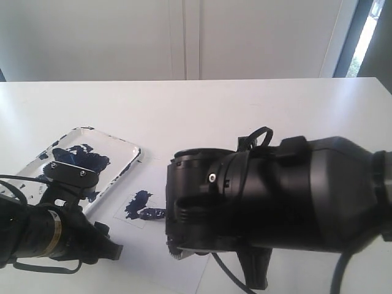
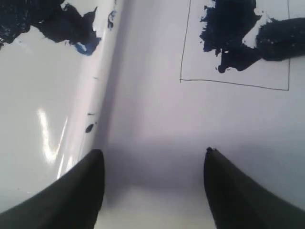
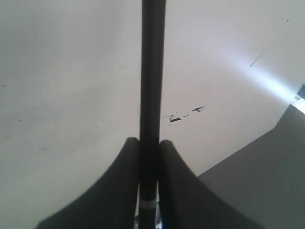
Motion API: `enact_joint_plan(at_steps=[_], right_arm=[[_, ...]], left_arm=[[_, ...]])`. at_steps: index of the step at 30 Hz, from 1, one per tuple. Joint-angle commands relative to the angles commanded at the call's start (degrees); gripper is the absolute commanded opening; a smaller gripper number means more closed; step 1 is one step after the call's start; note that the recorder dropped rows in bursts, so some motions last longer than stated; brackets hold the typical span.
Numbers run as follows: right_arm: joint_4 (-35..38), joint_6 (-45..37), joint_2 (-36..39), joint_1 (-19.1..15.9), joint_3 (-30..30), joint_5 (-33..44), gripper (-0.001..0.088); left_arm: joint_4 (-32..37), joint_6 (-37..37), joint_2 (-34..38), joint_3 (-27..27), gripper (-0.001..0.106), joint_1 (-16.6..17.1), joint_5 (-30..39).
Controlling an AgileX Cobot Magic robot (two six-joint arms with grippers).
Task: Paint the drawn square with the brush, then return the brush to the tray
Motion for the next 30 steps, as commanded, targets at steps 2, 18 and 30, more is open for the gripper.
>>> enact_joint_plan(at_steps=[2, 18, 30], right_arm=[[-0.6, 0.0, 0.2, 0.0, 0.0, 0.0, 0.0], [-5.6, 1.3, 1.1, -5.1, -0.1, 0.0, 0.0], [-1.5, 1.3, 1.1, -3.2, -0.1, 0.0, 0.0]], left_arm=[[0.0, 0.0, 0.0, 0.0, 0.064, 0.0, -0.7], [0.0, 0.0, 0.0, 0.0, 0.064, 0.0, -0.8], [0.0, 0.0, 0.0, 0.0, 0.064, 0.0, -0.7]])
